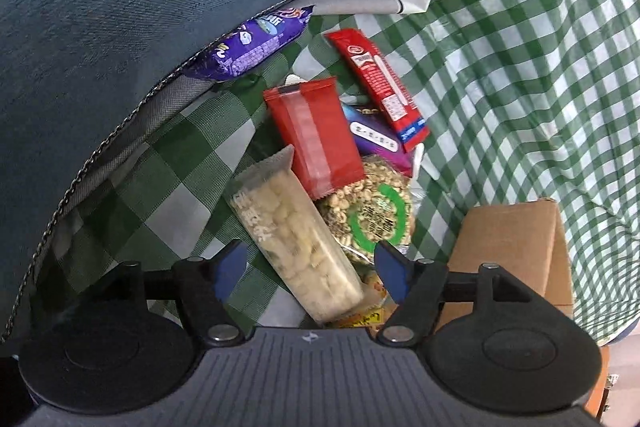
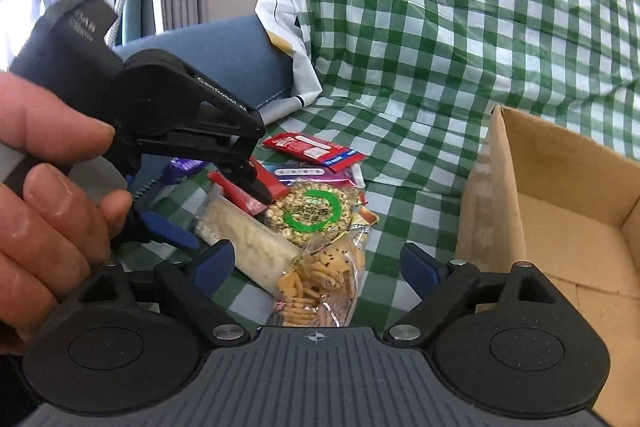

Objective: Organize snacks
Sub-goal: 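Reach both tools to the snack pile and grasp cracker packs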

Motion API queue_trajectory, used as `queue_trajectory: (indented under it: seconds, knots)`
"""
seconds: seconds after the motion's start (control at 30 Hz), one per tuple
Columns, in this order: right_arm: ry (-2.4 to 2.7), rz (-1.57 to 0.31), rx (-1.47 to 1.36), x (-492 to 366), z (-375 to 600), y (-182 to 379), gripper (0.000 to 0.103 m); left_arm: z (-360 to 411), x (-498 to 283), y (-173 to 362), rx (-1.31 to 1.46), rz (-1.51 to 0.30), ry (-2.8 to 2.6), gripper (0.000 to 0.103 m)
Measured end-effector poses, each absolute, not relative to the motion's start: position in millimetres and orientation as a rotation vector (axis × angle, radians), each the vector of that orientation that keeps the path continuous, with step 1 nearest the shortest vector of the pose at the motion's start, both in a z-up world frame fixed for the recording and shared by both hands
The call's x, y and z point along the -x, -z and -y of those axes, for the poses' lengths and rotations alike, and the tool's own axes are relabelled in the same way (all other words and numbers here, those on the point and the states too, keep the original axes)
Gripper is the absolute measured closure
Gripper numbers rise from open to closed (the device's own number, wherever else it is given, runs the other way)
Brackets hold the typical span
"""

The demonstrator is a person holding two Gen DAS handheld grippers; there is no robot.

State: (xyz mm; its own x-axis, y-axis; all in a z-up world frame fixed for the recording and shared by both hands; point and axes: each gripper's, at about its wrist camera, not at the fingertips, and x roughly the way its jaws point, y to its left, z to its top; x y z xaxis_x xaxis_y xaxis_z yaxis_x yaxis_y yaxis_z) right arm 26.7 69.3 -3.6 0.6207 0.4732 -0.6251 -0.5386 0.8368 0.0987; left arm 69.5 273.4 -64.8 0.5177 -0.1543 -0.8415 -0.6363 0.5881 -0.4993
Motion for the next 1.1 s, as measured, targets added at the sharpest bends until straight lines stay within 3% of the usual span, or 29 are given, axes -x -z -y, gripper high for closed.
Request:
queue_trajectory:
  seconds: [0.3, 0.4, 0.43, 0.57, 0.63, 0.93, 1.1]
  knots:
    - [-0.578, -0.794, 0.202, -44.3, -86.9, 29.0, 0.018, -273.4, -78.7, 80.0, 0.910, -1.077, -0.356, 0.028]
    - [-0.592, -0.835, 0.213, -49.1, -89.2, 37.9, 0.038, -270.8, -82.9, 82.1, 0.876, -1.086, -0.373, 0.030]
    - [-0.601, -0.841, 0.214, -50.4, -89.8, 39.5, 0.049, -269.5, -83.9, 82.0, 0.863, -1.084, -0.372, 0.037]
    - [-0.629, -0.829, 0.223, -44.2, -87.6, 37.2, 0.060, -265.4, -82.8, 77.0, 0.804, -1.061, -0.364, 0.058]
    - [-0.643, -0.813, 0.227, -37.2, -83.3, 31.9, 0.062, -264.0, -79.2, 69.2, 0.747, -1.048, -0.364, 0.063]
    - [-0.670, -0.646, 0.514, 20.7, -74.5, 0.3, 0.063, -234.6, -50.7, 31.1, 0.426, -1.004, -0.246, 0.064]
    - [-0.644, -0.663, 0.698, 43.7, -74.7, 6.4, 0.063, -207.7, -40.4, 40.9, 0.266, -1.105, -0.116, 0.064]
